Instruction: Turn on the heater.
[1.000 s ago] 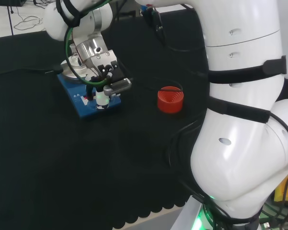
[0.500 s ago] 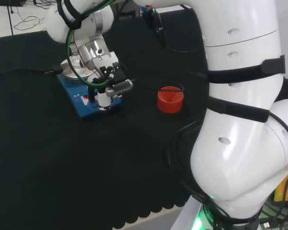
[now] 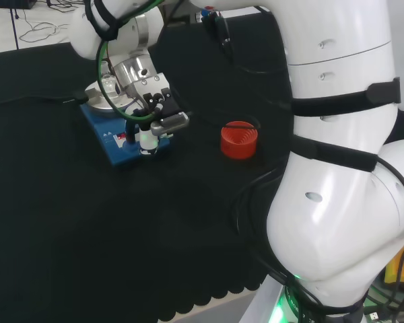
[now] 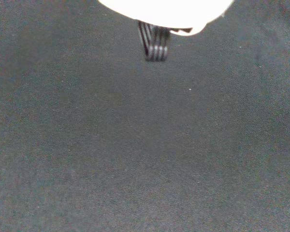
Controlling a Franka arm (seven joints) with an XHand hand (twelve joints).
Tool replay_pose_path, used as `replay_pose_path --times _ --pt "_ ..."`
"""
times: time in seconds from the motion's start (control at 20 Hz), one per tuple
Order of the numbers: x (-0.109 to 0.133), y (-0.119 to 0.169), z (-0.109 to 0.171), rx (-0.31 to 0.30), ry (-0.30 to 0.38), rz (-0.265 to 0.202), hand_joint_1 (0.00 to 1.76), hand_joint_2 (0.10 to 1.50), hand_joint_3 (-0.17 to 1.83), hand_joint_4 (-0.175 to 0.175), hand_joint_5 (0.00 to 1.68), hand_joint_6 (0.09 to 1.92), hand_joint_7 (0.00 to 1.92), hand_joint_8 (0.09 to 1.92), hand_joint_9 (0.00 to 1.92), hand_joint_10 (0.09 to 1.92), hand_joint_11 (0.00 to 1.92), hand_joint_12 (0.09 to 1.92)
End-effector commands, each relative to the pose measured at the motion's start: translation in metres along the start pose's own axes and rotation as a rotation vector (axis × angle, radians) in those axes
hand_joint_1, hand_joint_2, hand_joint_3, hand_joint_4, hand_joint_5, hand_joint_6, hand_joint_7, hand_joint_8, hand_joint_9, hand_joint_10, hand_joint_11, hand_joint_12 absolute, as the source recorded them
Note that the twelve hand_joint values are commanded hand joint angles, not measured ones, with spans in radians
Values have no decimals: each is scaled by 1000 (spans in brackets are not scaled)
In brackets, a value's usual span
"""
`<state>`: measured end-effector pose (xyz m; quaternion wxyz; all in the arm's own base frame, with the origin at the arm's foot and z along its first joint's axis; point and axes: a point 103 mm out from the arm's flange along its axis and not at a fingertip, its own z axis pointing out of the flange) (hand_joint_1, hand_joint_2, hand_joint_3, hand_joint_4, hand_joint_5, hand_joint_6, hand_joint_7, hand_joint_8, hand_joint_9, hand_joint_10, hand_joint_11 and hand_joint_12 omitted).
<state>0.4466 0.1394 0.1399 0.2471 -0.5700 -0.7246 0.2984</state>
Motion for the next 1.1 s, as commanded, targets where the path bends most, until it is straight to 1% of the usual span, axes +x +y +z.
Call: replay_pose_path --times 0.05,0.1,0.2,0.5,0.75,1.1 --pt "-13 3 7 8 8 2 1413 615 1134 -57 270 401 1610 1392 1700 1399 1504 1437" --pt "-7 3 7 11 -3 13 1413 615 1134 -57 271 401 1610 1392 1700 1399 1504 1436" --pt "-4 3 6 10 -4 12 1413 614 1135 -57 272 400 1610 1392 1700 1399 1505 1436" --pt "-12 -1 5 1 7 1 1412 613 1136 -58 276 397 1610 1391 1699 1399 1506 1435" --pt "-17 -14 -14 -38 16 3 1410 613 1138 -58 281 398 1610 1391 1698 1398 1506 1435" --pt "-32 -37 -33 -92 28 28 1408 612 1139 -58 285 398 1610 1390 1697 1397 1506 1433"
